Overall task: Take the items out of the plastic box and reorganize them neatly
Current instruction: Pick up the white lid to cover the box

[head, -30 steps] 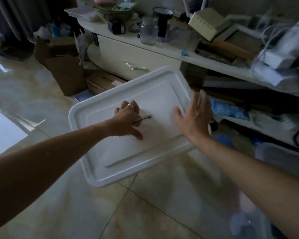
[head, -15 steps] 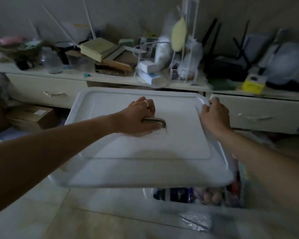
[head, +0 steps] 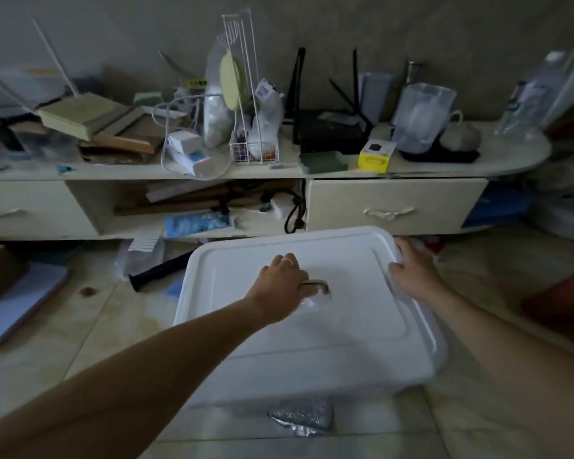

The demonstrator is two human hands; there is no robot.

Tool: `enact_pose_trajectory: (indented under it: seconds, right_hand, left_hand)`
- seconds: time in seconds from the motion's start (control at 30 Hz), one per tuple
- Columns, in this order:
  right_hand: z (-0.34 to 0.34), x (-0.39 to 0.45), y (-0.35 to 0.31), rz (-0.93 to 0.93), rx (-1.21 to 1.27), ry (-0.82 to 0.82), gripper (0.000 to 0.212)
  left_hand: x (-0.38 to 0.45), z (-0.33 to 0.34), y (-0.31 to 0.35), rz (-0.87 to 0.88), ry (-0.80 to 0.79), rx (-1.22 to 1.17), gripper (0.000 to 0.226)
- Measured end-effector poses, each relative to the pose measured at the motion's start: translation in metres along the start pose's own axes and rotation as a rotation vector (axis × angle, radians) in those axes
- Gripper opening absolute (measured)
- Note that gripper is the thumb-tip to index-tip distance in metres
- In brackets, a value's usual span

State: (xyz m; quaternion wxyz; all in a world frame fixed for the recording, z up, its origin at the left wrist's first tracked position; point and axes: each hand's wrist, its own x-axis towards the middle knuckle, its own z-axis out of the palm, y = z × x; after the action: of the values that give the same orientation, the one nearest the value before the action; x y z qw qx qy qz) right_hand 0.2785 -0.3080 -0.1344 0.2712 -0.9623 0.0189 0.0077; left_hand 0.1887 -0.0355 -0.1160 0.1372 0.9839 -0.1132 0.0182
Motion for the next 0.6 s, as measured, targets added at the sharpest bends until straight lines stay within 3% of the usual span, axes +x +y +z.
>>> enact_pose_trajectory:
  seconds: [0.13,0.2,0.3,0.37,0.43,0.6]
  right_hand:
    - [0.014,-0.005,0.0,-0.035,-0.009,0.012,0.053]
    - [0.018,-0.005,0.0,-0.056,0.017,0.071,0.051]
    - [0.02,-0.002,0.0,-0.04,0.05,0.097,0.05]
    - [0.021,-0.002,0.0,-0.029,0.03,0.103,0.049]
    - [0.022,-0.001,0.0,-0.029,0.014,0.106,0.047]
    - [0.016,0.001,0.008,0.079,0.036,0.106,0.039]
  left_hand:
    - [-0.004,0.004,-0.016,-0.078,-0.004,-0.23,0.031]
    - [-0.012,0.002,-0.038,-0.163,0.133,-0.18,0.036]
    - [-0.027,-0.004,-0.074,-0.539,0.349,-0.053,0.039]
    - [-0.036,-0.007,-0.091,-0.836,0.255,-0.026,0.045]
    - [-0.042,-0.01,-0.095,-1.01,0.119,-0.118,0.05]
    - [-0.042,-0.011,-0.092,-0.964,0.164,-0.275,0.033]
